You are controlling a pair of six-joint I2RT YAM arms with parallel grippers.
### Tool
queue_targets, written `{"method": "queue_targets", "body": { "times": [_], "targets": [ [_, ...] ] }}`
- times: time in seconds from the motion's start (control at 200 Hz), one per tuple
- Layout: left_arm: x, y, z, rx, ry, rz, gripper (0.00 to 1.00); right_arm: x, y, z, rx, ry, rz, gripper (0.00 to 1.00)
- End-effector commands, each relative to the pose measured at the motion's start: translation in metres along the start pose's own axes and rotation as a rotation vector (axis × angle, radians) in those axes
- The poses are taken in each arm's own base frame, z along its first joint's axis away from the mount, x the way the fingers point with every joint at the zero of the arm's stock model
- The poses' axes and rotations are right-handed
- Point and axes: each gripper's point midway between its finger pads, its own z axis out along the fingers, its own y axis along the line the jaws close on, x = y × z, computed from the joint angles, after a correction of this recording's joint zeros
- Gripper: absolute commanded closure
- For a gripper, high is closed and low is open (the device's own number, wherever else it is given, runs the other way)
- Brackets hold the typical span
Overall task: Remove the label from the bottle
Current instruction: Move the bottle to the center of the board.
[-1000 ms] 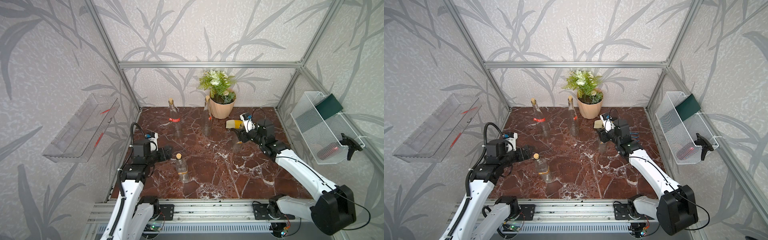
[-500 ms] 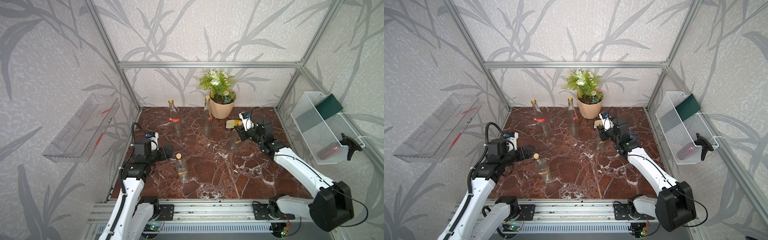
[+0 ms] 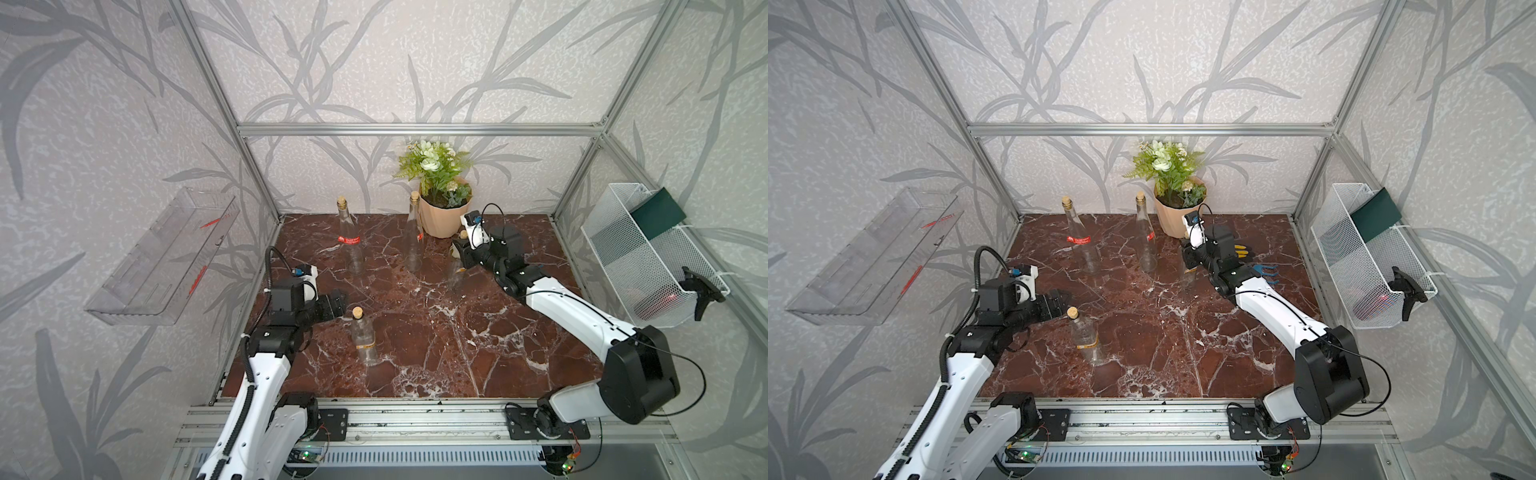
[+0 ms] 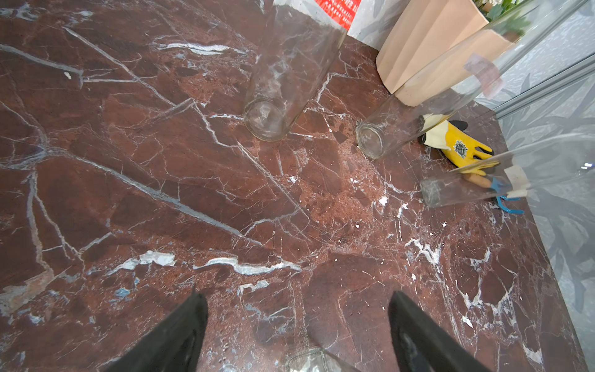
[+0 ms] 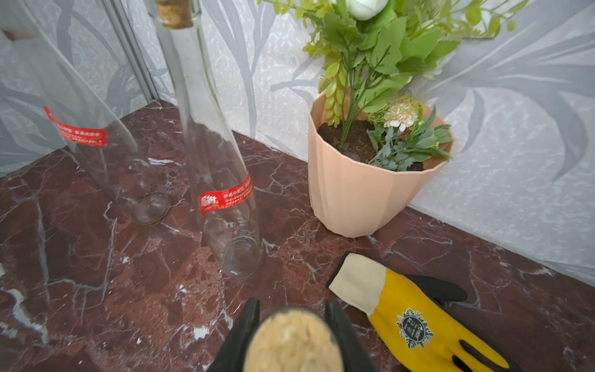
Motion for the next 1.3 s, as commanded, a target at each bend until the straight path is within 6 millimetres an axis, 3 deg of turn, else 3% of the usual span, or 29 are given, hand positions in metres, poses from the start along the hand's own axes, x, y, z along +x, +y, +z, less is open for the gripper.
{"method": "queue_targets", "body": {
  "times": [0.0, 0.4, 0.735, 0.92, 1.125, 1.24, 1.295],
  "targets": [
    [-0.001, -0.003, 0.001, 0.015, -0.011, -0.006, 0.12, -0.057, -0.007, 0.0, 0.04, -0.179, 0.006, 0.78],
    [-0.002, -0.001, 0.003, 0.009, -0.017, -0.004, 0.12, -0.042, -0.006, 0.022, 0.037, -0.162, 0.022, 0.73],
    [-0.004, -0.001, 0.004, 0.008, -0.021, -0.011, 0.12, -0.038, -0.008, 0.01, 0.053, -0.161, 0.015, 0.38],
    [0.001, 0.0, 0.002, 0.006, -0.008, -0.033, 0.12, -0.031, -0.007, -0.013, 0.055, -0.132, -0.006, 0.27],
    [0.013, 0.003, -0.003, -0.01, 0.033, -0.071, 0.12, -0.018, 0.002, -0.056, 0.016, -0.07, -0.031, 0.18],
    [0.022, 0.002, -0.006, -0.015, 0.069, -0.103, 0.12, -0.011, 0.025, -0.085, -0.096, -0.043, -0.032, 0.16],
    [0.022, 0.002, -0.01, -0.022, 0.073, -0.13, 0.12, -0.007, 0.046, -0.098, -0.183, -0.033, -0.04, 0.15]
  ]
}}
